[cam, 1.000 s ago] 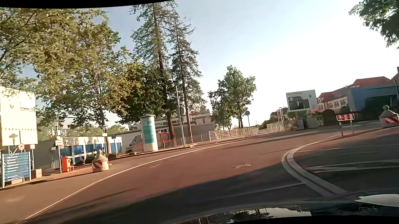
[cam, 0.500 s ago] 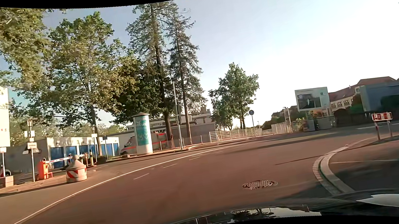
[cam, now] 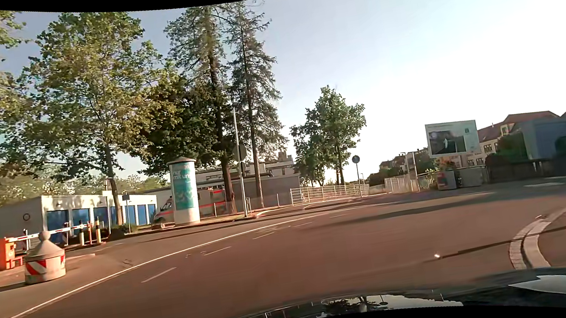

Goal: Follow the waypoints while adhering to traffic rules and regulations

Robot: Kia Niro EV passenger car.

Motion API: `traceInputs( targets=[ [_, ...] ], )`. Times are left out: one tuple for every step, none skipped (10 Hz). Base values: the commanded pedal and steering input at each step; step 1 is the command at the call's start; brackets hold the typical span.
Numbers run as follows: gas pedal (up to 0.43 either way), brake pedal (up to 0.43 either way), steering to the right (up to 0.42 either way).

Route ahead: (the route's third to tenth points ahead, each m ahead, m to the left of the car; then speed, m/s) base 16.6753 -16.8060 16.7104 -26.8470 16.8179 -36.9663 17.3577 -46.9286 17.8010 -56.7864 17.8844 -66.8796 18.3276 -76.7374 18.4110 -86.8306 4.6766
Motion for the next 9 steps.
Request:
traceInputs(
  targets=[
    [0.067,0.0,0.123],
    [0.067,0.0,0.139],
    [0.067,0.0,0.16],
    [0.067,0.0,0.181],
    [0.067,0.0,0.203],
    [0.067,0.0,0.234],
    [0.067,0.0,0.262],
    [0.067,0.0,0.285],
    [0.067,0.0,0.311]
  ],
)
